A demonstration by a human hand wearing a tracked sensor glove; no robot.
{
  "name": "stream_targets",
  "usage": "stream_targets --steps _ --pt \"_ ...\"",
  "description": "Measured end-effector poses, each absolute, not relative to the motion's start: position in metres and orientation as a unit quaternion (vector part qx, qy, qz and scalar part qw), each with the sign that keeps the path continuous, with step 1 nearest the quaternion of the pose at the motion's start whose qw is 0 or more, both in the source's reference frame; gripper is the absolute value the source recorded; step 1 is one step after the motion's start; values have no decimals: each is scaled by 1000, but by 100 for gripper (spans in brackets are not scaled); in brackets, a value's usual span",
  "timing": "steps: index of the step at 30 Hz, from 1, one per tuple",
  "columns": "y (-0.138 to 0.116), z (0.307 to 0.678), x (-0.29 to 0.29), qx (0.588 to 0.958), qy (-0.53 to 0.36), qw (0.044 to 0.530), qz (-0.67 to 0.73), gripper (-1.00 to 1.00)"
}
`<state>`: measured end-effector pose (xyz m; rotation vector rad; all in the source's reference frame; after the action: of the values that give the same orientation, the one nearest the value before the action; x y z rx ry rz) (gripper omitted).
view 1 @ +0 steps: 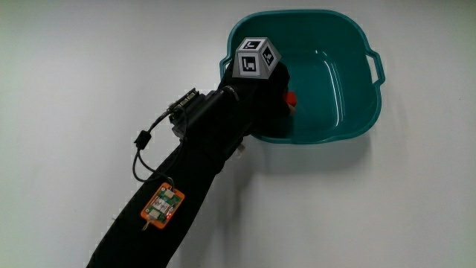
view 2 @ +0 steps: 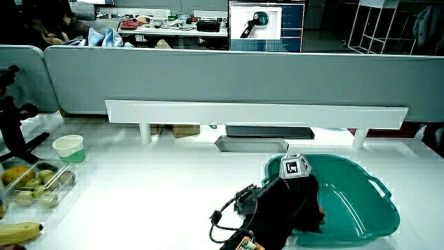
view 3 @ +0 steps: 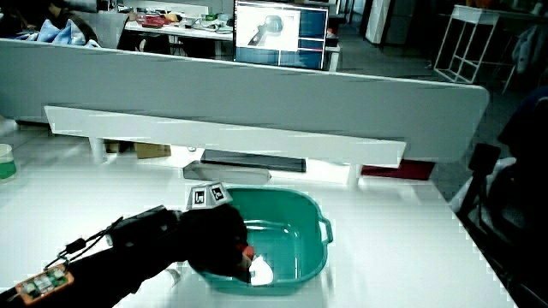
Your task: Place red block
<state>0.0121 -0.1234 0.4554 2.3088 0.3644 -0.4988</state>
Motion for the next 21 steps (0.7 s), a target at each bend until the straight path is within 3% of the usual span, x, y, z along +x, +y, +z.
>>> stream_targets --steps 14,21 --pt "-120 458 22 902 154 375 -150 0" --pt "-120 453 18 905 155 366 -151 -50"
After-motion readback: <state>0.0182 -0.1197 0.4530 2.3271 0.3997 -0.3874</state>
